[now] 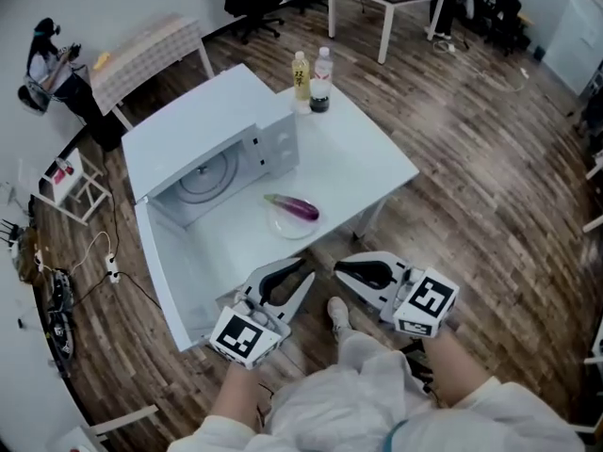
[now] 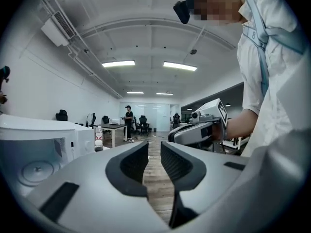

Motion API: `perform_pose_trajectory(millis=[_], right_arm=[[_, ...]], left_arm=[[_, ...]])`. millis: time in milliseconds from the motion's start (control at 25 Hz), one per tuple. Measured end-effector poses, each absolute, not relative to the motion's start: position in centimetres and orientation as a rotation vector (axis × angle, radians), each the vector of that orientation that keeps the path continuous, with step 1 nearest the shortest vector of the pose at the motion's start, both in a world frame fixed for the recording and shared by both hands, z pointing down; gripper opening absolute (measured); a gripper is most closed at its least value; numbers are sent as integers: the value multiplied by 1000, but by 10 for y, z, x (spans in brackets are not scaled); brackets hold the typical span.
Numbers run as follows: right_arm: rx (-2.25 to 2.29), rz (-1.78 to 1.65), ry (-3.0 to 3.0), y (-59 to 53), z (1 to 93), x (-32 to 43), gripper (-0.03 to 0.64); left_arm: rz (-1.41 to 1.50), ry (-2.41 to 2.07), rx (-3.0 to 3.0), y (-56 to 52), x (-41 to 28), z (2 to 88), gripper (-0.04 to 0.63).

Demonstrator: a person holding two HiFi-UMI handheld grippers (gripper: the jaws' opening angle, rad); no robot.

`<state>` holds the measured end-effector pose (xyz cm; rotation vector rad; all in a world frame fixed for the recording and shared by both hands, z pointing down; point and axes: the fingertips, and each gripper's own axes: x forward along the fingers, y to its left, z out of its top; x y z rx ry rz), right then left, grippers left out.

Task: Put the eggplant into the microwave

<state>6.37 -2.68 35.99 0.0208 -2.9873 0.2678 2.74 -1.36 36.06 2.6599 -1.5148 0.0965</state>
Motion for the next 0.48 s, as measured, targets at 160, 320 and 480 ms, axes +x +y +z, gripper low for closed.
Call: perform_pose_trajectory(millis=[160,320,480], right_arm=[[-9,270,-2980,-56,363,57,40],[-56,272,-2972,-79,360,54,40],[-115,263,-2953,-97,361,48,40]], left_arm=[[177,-1497,2682,-38,23,369,85],[215,-1501,2690,-62,19,370,100],[216,-1524,2683,-84,11,368,114]])
